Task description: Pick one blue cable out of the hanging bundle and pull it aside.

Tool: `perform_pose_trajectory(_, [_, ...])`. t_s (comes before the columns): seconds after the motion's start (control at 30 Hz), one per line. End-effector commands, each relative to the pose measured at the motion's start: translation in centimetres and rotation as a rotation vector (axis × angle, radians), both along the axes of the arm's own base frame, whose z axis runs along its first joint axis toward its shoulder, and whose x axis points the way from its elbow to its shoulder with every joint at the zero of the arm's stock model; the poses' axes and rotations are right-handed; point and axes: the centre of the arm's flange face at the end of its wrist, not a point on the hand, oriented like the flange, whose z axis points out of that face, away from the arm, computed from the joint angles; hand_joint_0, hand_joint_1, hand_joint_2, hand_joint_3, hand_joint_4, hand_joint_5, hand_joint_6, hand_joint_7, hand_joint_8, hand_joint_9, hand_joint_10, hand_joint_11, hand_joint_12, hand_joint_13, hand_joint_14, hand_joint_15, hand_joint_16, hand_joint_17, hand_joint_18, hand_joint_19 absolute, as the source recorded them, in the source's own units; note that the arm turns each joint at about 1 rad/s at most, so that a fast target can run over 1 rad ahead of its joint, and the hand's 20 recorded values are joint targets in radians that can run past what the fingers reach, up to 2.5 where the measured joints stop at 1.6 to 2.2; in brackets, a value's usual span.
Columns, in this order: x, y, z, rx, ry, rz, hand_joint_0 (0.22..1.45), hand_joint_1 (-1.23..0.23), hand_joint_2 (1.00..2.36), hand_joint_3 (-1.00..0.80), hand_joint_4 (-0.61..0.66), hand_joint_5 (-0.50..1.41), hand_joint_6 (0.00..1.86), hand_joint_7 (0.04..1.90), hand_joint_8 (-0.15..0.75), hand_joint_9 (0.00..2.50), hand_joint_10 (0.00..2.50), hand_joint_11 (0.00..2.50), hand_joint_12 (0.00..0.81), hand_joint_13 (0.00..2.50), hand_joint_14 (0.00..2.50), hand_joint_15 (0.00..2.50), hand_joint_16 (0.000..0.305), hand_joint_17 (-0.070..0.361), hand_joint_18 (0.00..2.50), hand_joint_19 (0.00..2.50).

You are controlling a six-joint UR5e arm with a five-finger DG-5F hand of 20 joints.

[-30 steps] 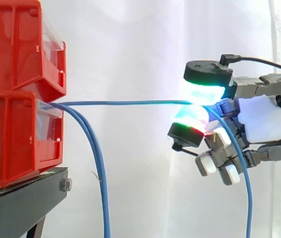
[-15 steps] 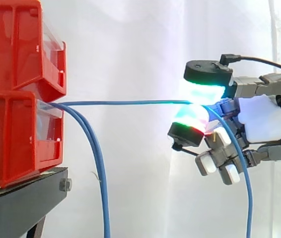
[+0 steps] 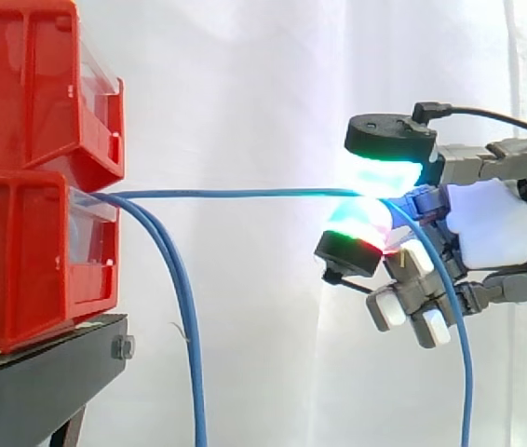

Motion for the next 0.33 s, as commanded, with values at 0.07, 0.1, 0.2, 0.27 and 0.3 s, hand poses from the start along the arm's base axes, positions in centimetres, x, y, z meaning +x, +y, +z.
perform_pose_trajectory(0.07, [0.0,0.0,0.07,0.0,-0.001,0.0,0.6,-0.84,1.02,-0.02,0.13,-0.09,0.92,1.15,0.365,1.22,0.02,0.63,0.36,0.99,0.02,0.64,0.048,0.109,0.97,0.71])
perform_pose_trajectory(0.1, [0.0,0.0,0.07,0.0,-0.001,0.0,0.6,-0.84,1.02,-0.01,0.13,-0.09,0.92,1.15,0.362,1.22,0.02,0.62,0.361,0.99,0.02,0.64,0.048,0.109,0.97,0.71])
perform_pose_trajectory(0.2, [-0.02,0.0,-0.1,0.0,0.002,0.0,0.6,-0.84,1.02,-0.02,0.13,-0.09,0.92,1.15,0.363,1.22,0.02,0.62,0.359,0.99,0.02,0.65,0.048,0.109,0.97,0.72])
perform_pose_trajectory(0.27, [0.0,0.0,0.07,0.0,-0.001,0.0,0.6,-0.84,1.02,-0.02,0.13,-0.09,0.92,1.15,0.362,1.22,0.02,0.62,0.361,0.99,0.02,0.64,0.048,0.109,0.97,0.71])
perform_pose_trajectory(0.3, [-0.04,0.0,0.0,0.0,0.0,0.0,0.6,-0.84,1.02,-0.02,0.13,-0.09,0.92,1.15,0.362,1.22,0.02,0.62,0.36,0.99,0.02,0.64,0.048,0.109,0.97,0.72])
